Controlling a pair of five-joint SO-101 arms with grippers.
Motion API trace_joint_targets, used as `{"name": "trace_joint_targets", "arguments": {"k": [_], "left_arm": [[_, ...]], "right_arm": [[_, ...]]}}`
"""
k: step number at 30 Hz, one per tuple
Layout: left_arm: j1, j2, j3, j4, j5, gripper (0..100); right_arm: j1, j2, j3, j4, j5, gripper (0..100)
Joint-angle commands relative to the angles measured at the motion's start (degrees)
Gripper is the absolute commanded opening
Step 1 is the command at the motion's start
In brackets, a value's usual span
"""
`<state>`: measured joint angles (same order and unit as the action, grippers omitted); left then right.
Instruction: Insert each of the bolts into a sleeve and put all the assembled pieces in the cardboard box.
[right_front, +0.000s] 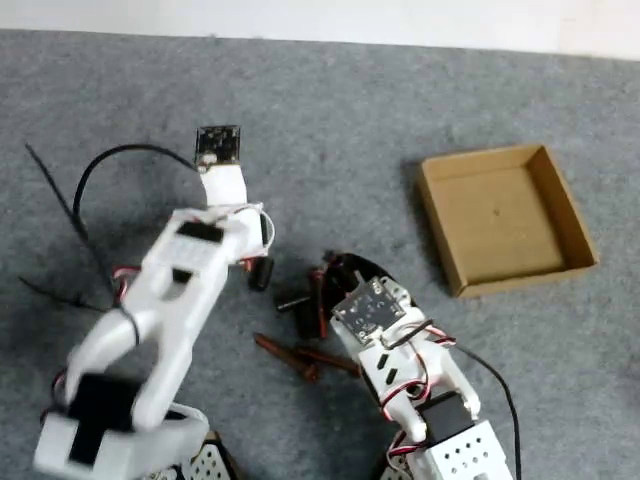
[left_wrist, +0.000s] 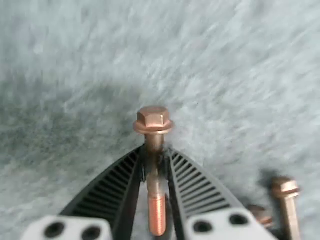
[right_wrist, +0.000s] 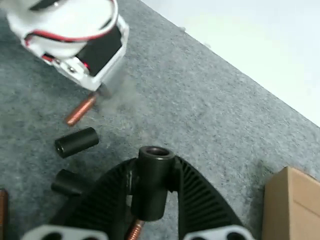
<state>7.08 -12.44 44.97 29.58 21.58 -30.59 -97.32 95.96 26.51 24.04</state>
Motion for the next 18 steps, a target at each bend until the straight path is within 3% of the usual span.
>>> {"name": "trace_joint_targets", "arguments": {"k": [1,9,18], "left_arm": [[0.66,-15.52,9.71,-13.1,8.53,0],[7.25,-35.91,25.27,-25.58,12.4,0],[15.34,-48.84,41.01,-48.44,12.48,1]], "right_arm": [[-0.66,-0.57,8.92,-0.04,-0.7,0.5],[-0.66,-0.57,8.92,-0.04,-0.7,0.5],[-0.66,-0.66,8.92,-0.04,-0.26,0.5]]}}
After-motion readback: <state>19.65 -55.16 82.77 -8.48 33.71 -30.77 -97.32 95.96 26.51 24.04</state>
